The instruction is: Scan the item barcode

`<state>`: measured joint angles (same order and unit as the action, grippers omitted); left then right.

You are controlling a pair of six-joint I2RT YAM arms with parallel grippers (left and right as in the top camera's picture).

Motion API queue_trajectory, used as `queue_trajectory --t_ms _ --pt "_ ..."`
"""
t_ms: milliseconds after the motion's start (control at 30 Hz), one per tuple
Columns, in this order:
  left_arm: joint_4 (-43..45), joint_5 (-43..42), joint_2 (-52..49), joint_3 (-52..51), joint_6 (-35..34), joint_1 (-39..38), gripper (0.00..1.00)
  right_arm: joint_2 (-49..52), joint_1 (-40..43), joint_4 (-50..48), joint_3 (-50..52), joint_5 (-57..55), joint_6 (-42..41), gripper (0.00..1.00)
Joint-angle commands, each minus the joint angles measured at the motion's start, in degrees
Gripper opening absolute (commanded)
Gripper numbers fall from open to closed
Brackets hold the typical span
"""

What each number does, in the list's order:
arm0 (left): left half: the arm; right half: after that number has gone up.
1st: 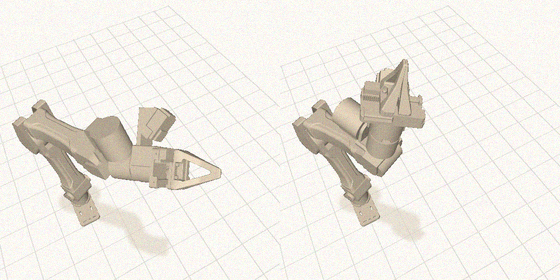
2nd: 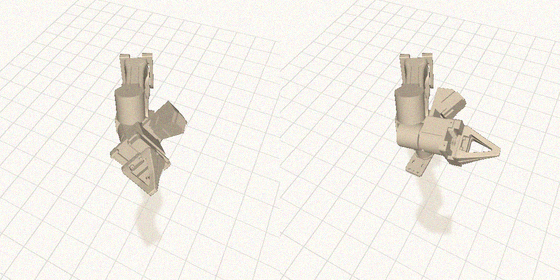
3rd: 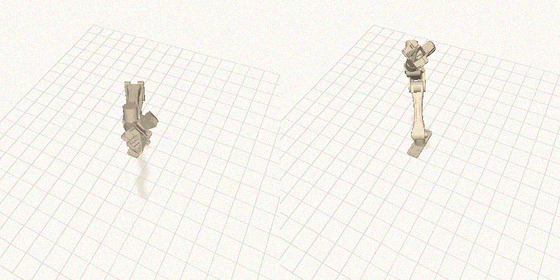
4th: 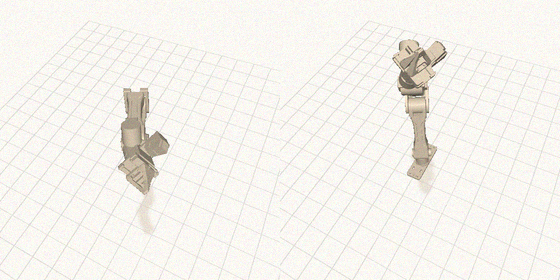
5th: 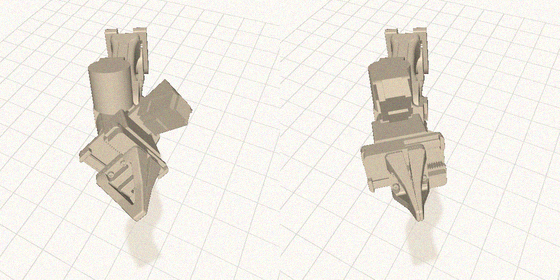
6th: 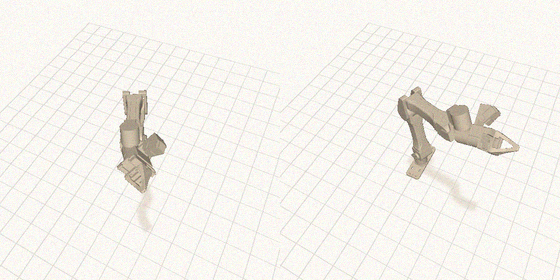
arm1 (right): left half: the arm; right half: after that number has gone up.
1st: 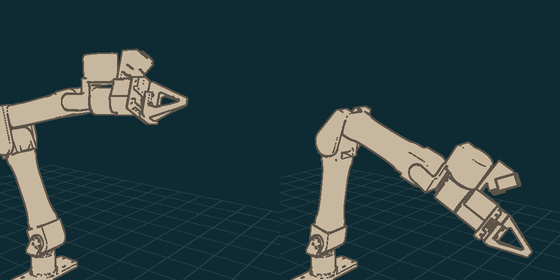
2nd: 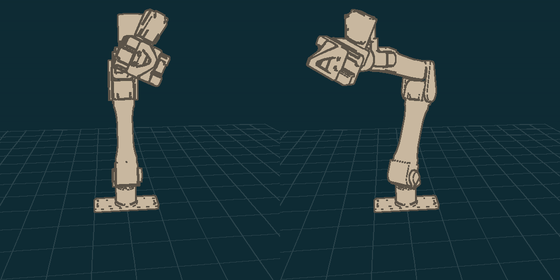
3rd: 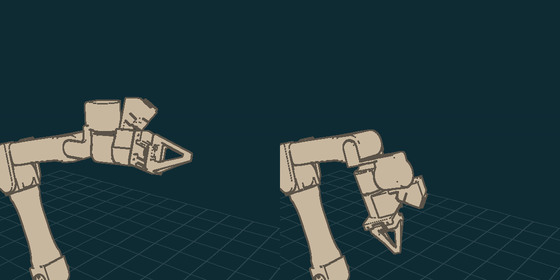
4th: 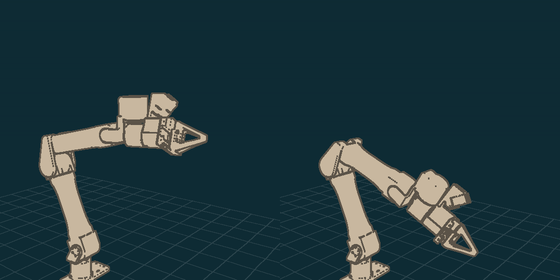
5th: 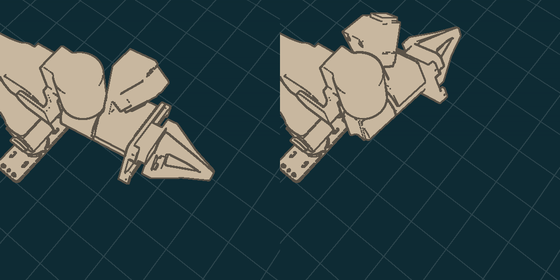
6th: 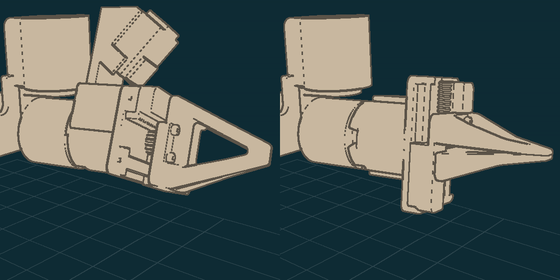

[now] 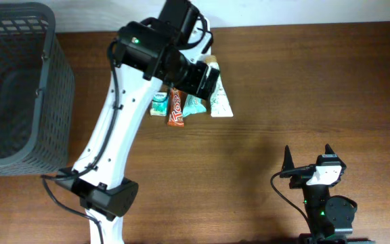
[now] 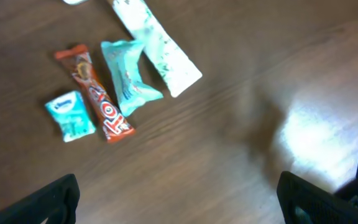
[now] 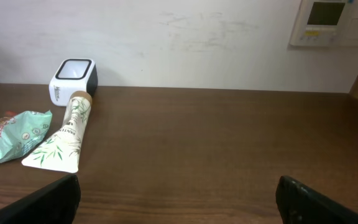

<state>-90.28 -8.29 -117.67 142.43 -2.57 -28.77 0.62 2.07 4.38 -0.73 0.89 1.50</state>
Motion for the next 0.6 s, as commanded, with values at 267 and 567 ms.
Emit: queue_trajectory --t_ms 267,567 --pt "0.5 0.6 -0.3 -2.1 0.9 -0.9 0.99 -0.2 0.2 0.2 0.4 -0.5 -0.5 0.99" --pt "0.9 0.6 -0.3 -7.4 -1.9 -2.3 0.99 -0.2 0.2 0.2 0.4 -0.5 -0.5 0.99"
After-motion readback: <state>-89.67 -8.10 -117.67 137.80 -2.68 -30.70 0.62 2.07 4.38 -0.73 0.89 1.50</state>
